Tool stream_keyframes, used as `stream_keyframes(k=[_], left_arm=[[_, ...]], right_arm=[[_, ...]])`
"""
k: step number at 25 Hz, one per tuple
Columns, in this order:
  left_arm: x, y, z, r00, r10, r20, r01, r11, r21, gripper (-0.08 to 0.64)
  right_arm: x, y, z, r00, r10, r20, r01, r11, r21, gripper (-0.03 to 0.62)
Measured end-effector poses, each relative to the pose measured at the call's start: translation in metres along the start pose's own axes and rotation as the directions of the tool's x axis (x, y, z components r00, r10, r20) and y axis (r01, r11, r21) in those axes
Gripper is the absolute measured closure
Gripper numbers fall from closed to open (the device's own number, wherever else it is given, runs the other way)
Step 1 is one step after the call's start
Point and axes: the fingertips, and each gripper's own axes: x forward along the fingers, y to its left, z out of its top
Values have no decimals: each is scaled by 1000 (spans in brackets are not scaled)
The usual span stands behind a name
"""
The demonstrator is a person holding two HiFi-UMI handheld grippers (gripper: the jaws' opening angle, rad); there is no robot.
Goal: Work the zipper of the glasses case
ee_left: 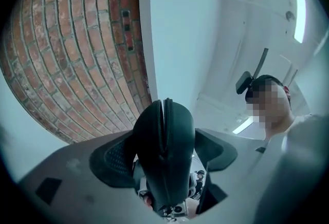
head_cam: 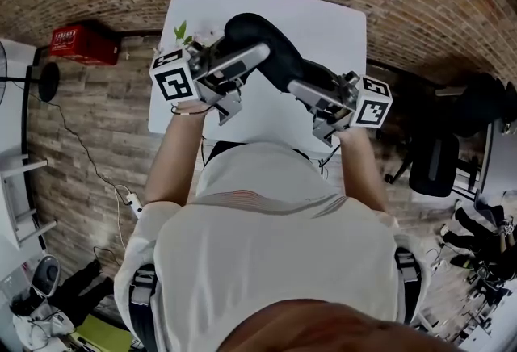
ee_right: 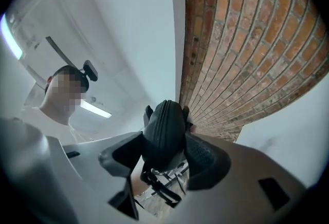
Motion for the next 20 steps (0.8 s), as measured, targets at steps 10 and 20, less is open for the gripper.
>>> stream_keyframes(k=[10, 20], left_arm=[[6, -3, -13, 993, -70, -100, 67, 997, -33, 238], [7, 16, -11, 997, 29, -72, -32, 999, -33, 295]], right_arm=[[8, -2, -11, 994, 61, -91, -58, 998, 33, 290], [7, -12, -6, 994, 53, -99, -49, 998, 47, 284]])
